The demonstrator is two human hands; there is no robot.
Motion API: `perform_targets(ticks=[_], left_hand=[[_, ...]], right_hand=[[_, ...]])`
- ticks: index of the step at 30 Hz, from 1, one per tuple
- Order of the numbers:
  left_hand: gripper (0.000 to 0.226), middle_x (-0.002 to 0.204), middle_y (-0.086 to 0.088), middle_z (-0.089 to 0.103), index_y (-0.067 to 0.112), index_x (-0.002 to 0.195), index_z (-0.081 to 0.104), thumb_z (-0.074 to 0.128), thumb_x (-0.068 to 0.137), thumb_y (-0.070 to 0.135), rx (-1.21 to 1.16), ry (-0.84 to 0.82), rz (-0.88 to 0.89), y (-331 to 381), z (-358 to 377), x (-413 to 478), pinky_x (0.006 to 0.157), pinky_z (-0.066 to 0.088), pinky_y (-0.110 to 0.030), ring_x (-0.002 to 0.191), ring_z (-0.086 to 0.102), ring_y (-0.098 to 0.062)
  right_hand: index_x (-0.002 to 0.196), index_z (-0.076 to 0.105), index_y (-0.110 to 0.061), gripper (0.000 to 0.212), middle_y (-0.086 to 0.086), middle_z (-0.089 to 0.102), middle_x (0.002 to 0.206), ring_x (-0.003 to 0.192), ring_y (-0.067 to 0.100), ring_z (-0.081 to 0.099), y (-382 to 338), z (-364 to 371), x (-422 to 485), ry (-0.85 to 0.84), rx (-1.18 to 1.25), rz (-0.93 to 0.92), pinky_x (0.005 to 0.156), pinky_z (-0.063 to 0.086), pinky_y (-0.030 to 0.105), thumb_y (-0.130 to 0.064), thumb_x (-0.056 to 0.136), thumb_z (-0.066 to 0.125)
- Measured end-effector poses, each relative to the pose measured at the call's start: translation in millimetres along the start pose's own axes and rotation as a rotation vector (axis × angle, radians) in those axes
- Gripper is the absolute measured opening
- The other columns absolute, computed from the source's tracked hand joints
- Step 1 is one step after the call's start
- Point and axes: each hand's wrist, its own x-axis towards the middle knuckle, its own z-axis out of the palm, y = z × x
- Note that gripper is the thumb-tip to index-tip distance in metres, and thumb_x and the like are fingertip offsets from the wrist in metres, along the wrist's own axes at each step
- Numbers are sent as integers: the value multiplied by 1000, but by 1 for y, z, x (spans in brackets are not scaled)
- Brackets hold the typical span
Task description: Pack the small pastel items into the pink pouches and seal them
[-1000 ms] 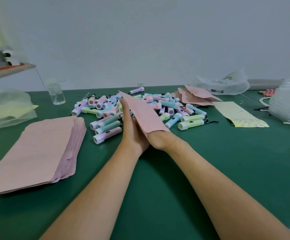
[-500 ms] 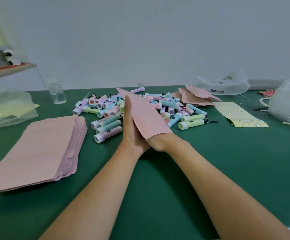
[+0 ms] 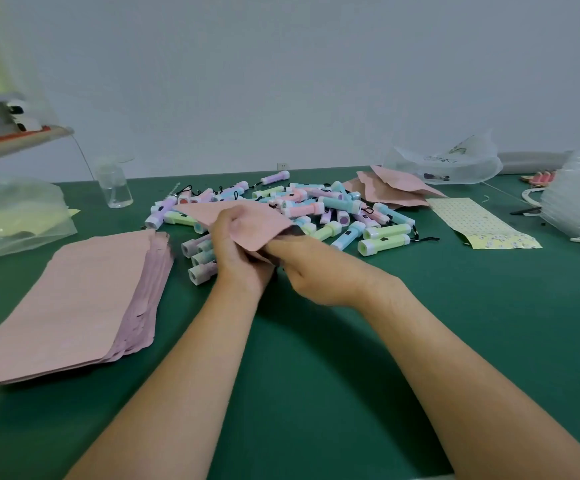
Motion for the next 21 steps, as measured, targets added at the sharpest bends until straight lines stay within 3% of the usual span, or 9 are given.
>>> perform_targets(ticks=[1,3,5,6,9,11,16,21], left_hand=[[16,81,-6,69,14,95,66,66,87,27,-20,-19,10,5,-4,1,73,61,-35,70,69,-27],[20,88,-8,70,15,103,66,68,88,28,-66,-22,36,9,-10,2,76,62,-41,79,71,-30],[30,100,-9,71,17,113,66,73,87,30,-104,-29,63,10,-14,1,86,61,-48,91,71,-32],[36,106,-10,70,16,119,65,74,88,34,-121,-41,70,10,-15,1,89,61,-51,96,71,-33],[67,127,-16,64,10,143,56,71,92,50,-190,-105,61,9,-18,1,106,52,-58,125,65,-38],[78,133,-19,64,9,151,51,69,92,59,-208,-140,41,8,-17,3,108,50,-60,133,61,-38],[84,143,-22,63,11,148,53,75,87,64,-231,-182,-2,8,-18,6,108,50,-64,126,66,-42],[81,136,-23,65,13,145,57,80,84,60,-219,-214,-5,6,-21,7,107,49,-66,129,63,-42]], right_hand=[[115,72,-17,44,-11,71,108,101,6,62,0,-4,-4,104,17,-46,88,50,32,5,87,46],[93,79,-16,34,-10,75,86,82,12,68,10,-14,-12,413,15,-34,73,55,36,-3,83,49],[90,78,-15,29,-4,76,88,83,21,68,28,-22,-17,676,-105,120,71,55,41,-3,85,52],[96,77,-16,29,-3,75,96,90,24,66,39,-27,-20,710,-209,241,72,53,40,-2,86,53],[124,65,-19,37,4,61,126,120,31,50,78,-33,-34,411,-467,632,81,45,39,-7,89,61],[132,60,-22,46,6,55,136,127,33,43,94,-37,-44,216,-548,736,91,41,44,-8,89,65],[140,56,-35,61,-1,56,139,134,28,37,111,-39,-47,82,-622,675,109,28,56,-2,88,58],[132,57,-36,35,-2,56,138,136,28,38,119,-36,-48,113,-655,638,119,9,69,-22,99,59]])
